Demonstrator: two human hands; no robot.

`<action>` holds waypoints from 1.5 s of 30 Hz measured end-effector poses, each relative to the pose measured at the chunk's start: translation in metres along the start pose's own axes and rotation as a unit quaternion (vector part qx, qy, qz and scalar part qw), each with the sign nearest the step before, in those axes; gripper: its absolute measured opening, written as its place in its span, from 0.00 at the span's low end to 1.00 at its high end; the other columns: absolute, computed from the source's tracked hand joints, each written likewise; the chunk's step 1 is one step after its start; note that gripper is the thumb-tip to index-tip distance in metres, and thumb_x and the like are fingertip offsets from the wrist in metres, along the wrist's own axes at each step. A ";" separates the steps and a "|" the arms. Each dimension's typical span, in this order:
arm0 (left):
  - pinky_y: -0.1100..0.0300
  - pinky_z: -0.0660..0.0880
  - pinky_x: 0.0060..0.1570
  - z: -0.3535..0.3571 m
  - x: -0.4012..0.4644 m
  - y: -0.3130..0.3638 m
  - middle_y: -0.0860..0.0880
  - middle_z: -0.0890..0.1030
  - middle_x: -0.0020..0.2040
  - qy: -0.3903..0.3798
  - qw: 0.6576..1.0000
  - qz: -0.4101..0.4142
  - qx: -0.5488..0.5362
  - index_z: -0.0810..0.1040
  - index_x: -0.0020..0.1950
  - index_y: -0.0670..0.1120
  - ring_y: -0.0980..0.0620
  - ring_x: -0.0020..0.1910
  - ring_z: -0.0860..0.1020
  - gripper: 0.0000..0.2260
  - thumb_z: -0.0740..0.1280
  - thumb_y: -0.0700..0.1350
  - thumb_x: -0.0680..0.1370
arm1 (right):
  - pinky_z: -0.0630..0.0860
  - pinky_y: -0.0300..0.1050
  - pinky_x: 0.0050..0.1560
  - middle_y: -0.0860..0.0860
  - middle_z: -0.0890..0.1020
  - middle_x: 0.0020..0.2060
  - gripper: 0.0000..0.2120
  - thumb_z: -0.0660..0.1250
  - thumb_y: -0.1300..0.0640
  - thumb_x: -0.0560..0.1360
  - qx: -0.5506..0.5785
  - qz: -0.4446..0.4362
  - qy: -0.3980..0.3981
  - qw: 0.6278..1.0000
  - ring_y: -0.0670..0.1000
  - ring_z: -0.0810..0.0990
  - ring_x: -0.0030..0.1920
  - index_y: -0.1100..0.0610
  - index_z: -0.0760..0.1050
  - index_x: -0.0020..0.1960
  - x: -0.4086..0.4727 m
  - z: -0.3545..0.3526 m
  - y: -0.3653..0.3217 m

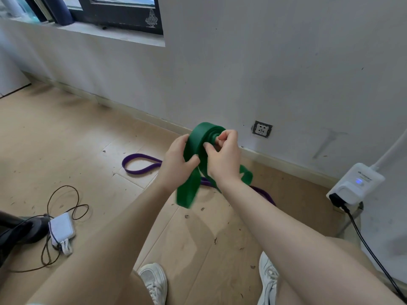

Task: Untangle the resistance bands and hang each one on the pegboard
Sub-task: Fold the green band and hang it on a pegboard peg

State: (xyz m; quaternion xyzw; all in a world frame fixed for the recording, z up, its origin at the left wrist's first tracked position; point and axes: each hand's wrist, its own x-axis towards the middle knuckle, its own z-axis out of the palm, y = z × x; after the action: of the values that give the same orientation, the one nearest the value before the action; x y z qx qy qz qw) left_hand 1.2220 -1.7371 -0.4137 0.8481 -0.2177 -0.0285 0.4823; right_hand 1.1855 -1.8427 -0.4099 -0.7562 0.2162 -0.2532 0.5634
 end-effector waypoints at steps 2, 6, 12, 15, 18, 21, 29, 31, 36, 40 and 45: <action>0.56 0.77 0.50 0.005 0.000 -0.002 0.51 0.79 0.53 -0.022 0.996 -0.044 -0.076 0.71 0.61 0.48 0.51 0.51 0.78 0.14 0.60 0.39 0.76 | 0.70 0.32 0.43 0.48 0.75 0.41 0.11 0.65 0.62 0.75 0.011 0.003 -0.011 1.000 0.44 0.75 0.43 0.56 0.62 0.47 -0.003 0.002 0.000; 0.53 0.78 0.52 -0.001 0.002 -0.001 0.50 0.80 0.53 -0.059 0.990 -0.061 -0.115 0.71 0.64 0.50 0.51 0.52 0.79 0.14 0.60 0.44 0.79 | 0.70 0.37 0.40 0.49 0.74 0.42 0.07 0.61 0.62 0.77 0.015 0.009 -0.053 0.998 0.46 0.74 0.42 0.56 0.62 0.48 -0.011 0.001 0.000; 0.49 0.79 0.51 -0.019 0.016 0.007 0.51 0.79 0.53 -0.040 0.992 -0.078 -0.085 0.69 0.64 0.48 0.50 0.49 0.80 0.19 0.69 0.46 0.75 | 0.72 0.44 0.53 0.51 0.73 0.51 0.12 0.54 0.68 0.77 0.096 0.064 -0.197 0.974 0.50 0.70 0.52 0.50 0.63 0.46 -0.002 -0.006 -0.022; 0.47 0.79 0.50 -0.033 0.027 0.015 0.50 0.79 0.54 -0.021 0.998 -0.040 -0.043 0.70 0.63 0.46 0.49 0.50 0.80 0.20 0.70 0.44 0.73 | 0.68 0.34 0.54 0.52 0.68 0.60 0.14 0.54 0.71 0.76 0.034 0.015 -0.341 0.939 0.46 0.66 0.59 0.54 0.62 0.54 0.007 -0.027 -0.041; 0.49 0.79 0.49 -0.043 0.041 0.031 0.50 0.80 0.51 -0.028 0.999 0.009 -0.020 0.73 0.61 0.47 0.50 0.47 0.80 0.17 0.69 0.43 0.73 | 0.76 0.46 0.56 0.53 0.76 0.59 0.10 0.58 0.65 0.78 -0.035 -0.037 -0.361 0.931 0.50 0.75 0.59 0.53 0.67 0.55 0.026 -0.051 -0.056; 0.54 0.79 0.48 -0.049 0.055 0.046 0.51 0.81 0.48 -0.066 0.996 0.048 0.044 0.74 0.61 0.48 0.51 0.45 0.80 0.16 0.68 0.42 0.74 | 0.78 0.47 0.45 0.48 0.82 0.41 0.02 0.65 0.56 0.76 -0.136 -0.151 -0.192 0.960 0.50 0.81 0.42 0.51 0.72 0.46 0.051 -0.074 -0.071; 0.57 0.78 0.51 -0.061 0.099 0.070 0.53 0.81 0.48 -0.171 0.974 0.132 0.068 0.74 0.61 0.52 0.55 0.46 0.81 0.17 0.70 0.41 0.73 | 0.74 0.48 0.49 0.52 0.78 0.47 0.16 0.71 0.57 0.72 -0.157 -0.127 -0.356 0.912 0.51 0.77 0.45 0.48 0.63 0.47 0.102 -0.063 -0.077; 0.55 0.79 0.51 -0.062 0.114 0.068 0.51 0.82 0.48 -0.158 0.981 0.114 0.010 0.71 0.59 0.52 0.54 0.45 0.81 0.18 0.71 0.40 0.72 | 0.74 0.50 0.45 0.51 0.77 0.40 0.18 0.72 0.58 0.71 -0.138 -0.140 -0.331 0.923 0.53 0.76 0.40 0.47 0.62 0.44 0.116 -0.058 -0.073; 0.52 0.80 0.46 -0.058 0.160 0.067 0.45 0.83 0.44 -0.132 0.979 0.099 -0.117 0.70 0.49 0.49 0.47 0.40 0.82 0.12 0.70 0.37 0.72 | 0.78 0.50 0.45 0.54 0.80 0.41 0.14 0.72 0.59 0.71 -0.103 -0.157 -0.300 0.935 0.54 0.80 0.41 0.51 0.66 0.47 0.164 -0.054 -0.080; 0.50 0.77 0.44 -0.074 0.203 0.114 0.40 0.82 0.43 -0.113 0.976 0.132 -0.135 0.71 0.47 0.47 0.46 0.38 0.78 0.09 0.69 0.40 0.74 | 0.71 0.37 0.36 0.44 0.76 0.33 0.13 0.70 0.60 0.72 -0.070 -0.150 -0.251 0.954 0.41 0.74 0.32 0.50 0.67 0.47 0.199 -0.068 -0.133; 0.54 0.73 0.36 -0.132 0.239 0.208 0.48 0.80 0.37 -0.134 0.975 0.167 -0.055 0.68 0.46 0.50 0.51 0.32 0.74 0.08 0.67 0.45 0.75 | 0.70 0.32 0.37 0.44 0.77 0.38 0.16 0.72 0.59 0.70 -0.147 -0.162 -0.220 0.951 0.38 0.75 0.33 0.52 0.67 0.50 0.216 -0.100 -0.246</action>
State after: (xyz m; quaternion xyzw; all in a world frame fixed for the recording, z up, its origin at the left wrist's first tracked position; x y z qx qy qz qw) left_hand 1.4007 -1.8172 -0.1324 0.7605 -0.4169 -0.0728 0.4924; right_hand 1.3014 -1.9826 -0.1199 -0.8923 -0.0040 -0.1339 0.4310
